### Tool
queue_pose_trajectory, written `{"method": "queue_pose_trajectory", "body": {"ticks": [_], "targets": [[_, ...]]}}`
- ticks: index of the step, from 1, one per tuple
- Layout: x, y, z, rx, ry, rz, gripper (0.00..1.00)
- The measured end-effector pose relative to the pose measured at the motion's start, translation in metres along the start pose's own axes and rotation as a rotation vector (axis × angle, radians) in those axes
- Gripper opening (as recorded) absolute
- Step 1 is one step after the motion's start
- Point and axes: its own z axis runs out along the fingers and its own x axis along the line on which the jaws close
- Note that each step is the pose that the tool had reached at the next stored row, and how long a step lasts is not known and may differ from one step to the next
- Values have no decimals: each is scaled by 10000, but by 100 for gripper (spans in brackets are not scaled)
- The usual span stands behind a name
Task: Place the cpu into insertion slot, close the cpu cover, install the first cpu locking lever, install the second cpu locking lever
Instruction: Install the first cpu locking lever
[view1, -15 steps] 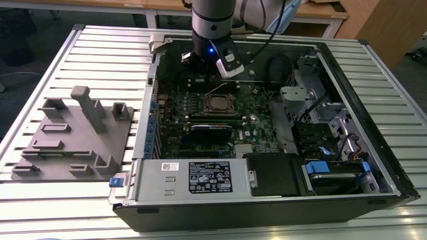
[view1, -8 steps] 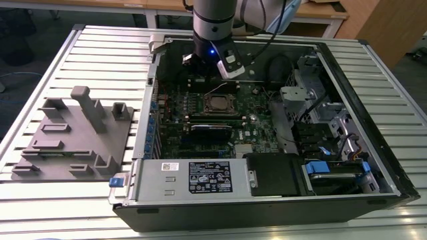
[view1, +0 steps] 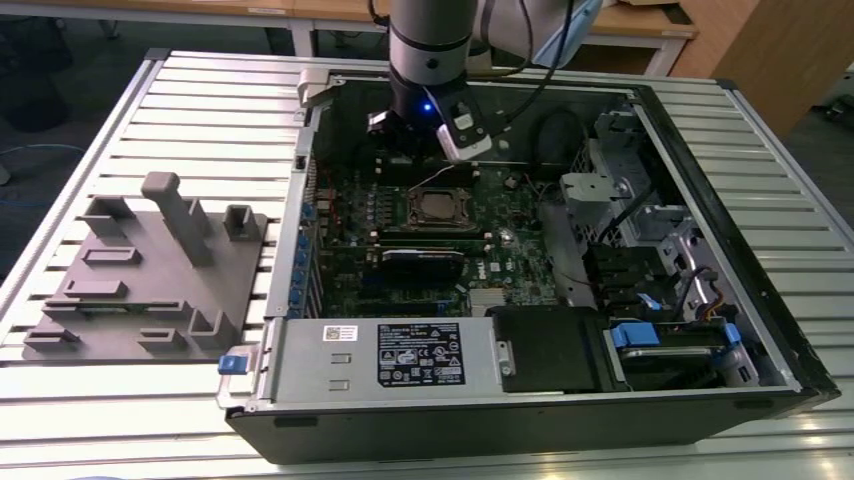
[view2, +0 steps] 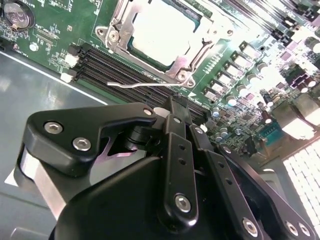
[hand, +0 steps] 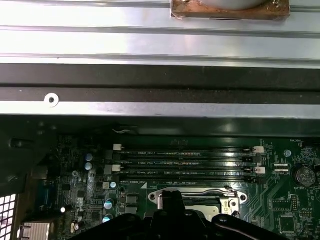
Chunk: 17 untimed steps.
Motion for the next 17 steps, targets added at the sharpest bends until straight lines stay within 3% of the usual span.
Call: {"method": "queue_pose_trajectory", "body": {"ticks": [9,17], "targets": [[-7,1,14,62,1,-1,11],[-7,0,25,74,-1,-1,11]]}}
